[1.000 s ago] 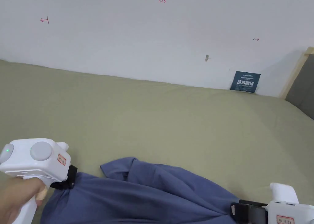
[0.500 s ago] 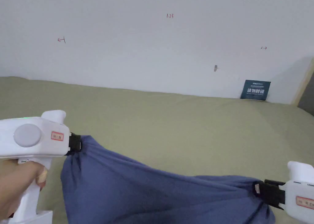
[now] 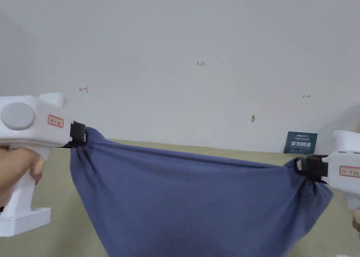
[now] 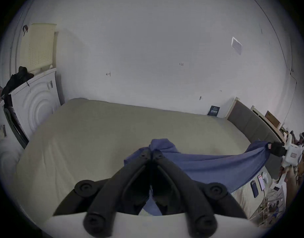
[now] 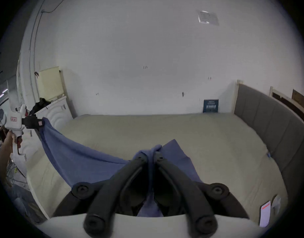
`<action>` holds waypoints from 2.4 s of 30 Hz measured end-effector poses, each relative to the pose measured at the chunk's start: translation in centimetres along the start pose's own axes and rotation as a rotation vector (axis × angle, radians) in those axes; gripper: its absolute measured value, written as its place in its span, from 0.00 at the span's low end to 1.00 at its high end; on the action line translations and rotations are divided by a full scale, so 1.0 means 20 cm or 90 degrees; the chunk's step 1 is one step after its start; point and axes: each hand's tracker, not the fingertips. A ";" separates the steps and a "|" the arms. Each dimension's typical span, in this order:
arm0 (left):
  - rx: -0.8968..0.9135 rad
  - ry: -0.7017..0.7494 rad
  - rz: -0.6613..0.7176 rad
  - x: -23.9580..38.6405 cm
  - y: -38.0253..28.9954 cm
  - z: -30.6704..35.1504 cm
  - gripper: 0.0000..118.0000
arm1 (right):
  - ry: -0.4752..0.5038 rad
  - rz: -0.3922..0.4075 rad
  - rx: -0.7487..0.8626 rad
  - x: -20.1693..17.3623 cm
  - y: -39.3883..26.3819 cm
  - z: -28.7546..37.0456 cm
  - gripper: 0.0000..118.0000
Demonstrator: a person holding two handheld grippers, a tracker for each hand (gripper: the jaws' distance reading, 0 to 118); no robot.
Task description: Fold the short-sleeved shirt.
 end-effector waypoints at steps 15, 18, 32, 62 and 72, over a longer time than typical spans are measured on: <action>0.100 0.036 -0.041 0.18 0.29 -0.22 0.01 | -0.096 -0.015 0.108 0.05 0.38 -0.46 0.05; 0.112 0.053 -0.078 0.20 0.22 -0.28 0.01 | -0.117 -0.020 0.100 0.05 0.26 -0.53 0.05; -0.054 0.022 -0.006 -0.06 -0.68 -0.37 0.01 | -0.082 -0.001 -0.050 0.15 -0.49 -0.49 0.05; 0.080 0.036 0.022 0.04 -1.35 0.36 0.48 | -0.112 0.104 0.064 0.01 -1.03 0.40 0.42; 0.025 0.046 -0.066 0.15 -1.51 0.38 0.00 | -0.145 0.070 0.049 -0.09 -1.17 0.56 0.00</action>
